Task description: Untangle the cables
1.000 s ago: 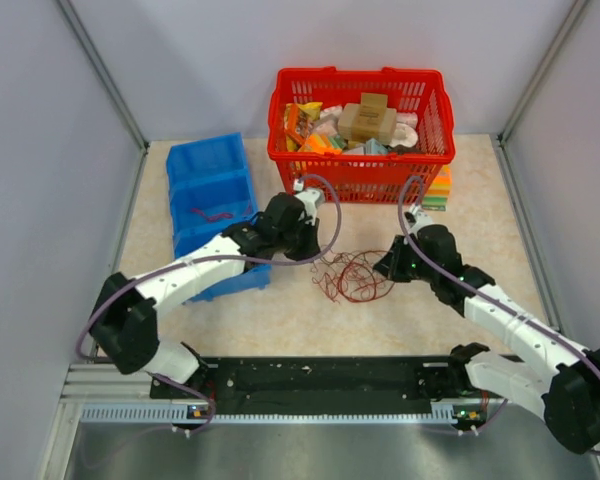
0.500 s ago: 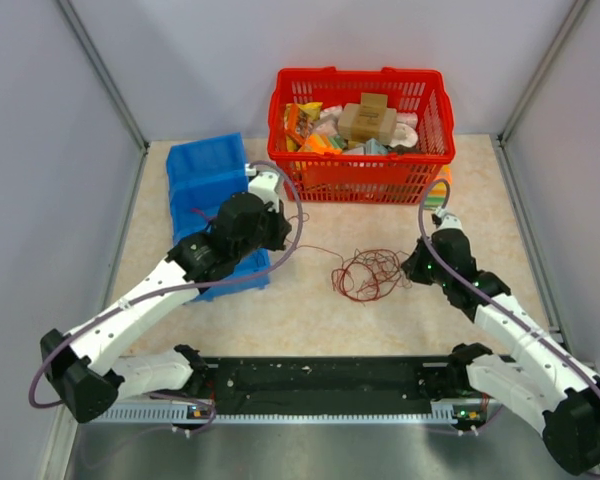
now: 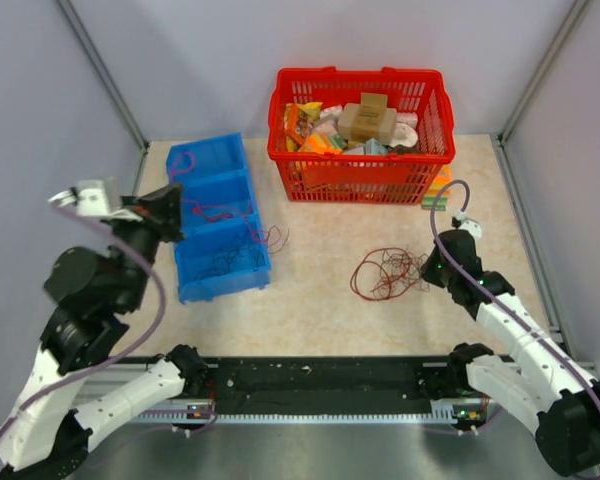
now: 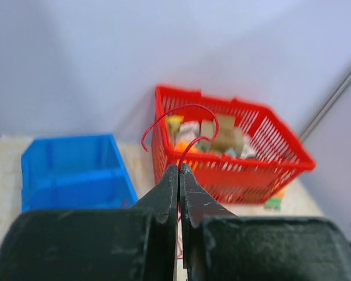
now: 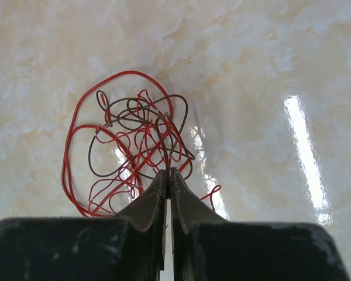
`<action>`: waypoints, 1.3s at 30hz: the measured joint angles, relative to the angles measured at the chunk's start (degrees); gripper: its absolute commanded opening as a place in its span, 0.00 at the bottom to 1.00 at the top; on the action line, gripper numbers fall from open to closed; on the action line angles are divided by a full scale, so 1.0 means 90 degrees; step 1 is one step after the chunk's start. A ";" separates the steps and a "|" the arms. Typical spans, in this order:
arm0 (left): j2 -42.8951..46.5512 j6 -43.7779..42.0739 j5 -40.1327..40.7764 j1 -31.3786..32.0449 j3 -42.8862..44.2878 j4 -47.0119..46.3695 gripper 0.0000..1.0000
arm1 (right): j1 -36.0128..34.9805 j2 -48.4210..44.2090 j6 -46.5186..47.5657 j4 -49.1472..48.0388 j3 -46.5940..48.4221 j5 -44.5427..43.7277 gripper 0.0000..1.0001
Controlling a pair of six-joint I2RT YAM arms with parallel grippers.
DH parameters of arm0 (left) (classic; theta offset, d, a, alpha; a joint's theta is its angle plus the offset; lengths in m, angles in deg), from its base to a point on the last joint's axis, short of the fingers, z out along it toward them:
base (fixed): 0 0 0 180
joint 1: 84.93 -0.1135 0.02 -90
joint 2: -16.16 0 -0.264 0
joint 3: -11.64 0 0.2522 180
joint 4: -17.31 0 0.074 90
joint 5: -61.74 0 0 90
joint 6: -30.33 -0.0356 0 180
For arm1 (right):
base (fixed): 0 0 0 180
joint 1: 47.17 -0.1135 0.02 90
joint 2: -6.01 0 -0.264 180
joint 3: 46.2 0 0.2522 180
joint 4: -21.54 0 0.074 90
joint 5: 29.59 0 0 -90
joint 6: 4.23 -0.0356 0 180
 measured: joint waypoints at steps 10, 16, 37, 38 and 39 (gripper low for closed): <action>-0.0058 -0.0039 -0.0826 -0.0005 0.0525 -0.0423 0.00 | 0.0090 0.0410 0.0420 -0.0437 -0.0068 0.0899 0.00; -0.0797 0.0114 -0.1523 -0.0005 0.0680 -0.0304 0.00 | 0.0090 0.0415 0.0656 -0.0697 -0.0381 0.1251 0.00; -0.1600 -0.0138 -0.0733 -0.0005 0.2419 0.0437 0.00 | 0.0090 0.1297 0.1010 -0.0146 0.0381 0.0903 0.70; -0.1702 -0.0257 -0.0600 -0.0005 0.2518 0.0367 0.00 | 0.0090 0.1377 0.1005 -0.0080 0.0469 0.0882 0.73; -0.1802 -0.0367 -0.0447 -0.0005 0.2582 0.0253 0.00 | 0.0090 0.1462 0.1013 0.0039 0.0583 0.0860 0.75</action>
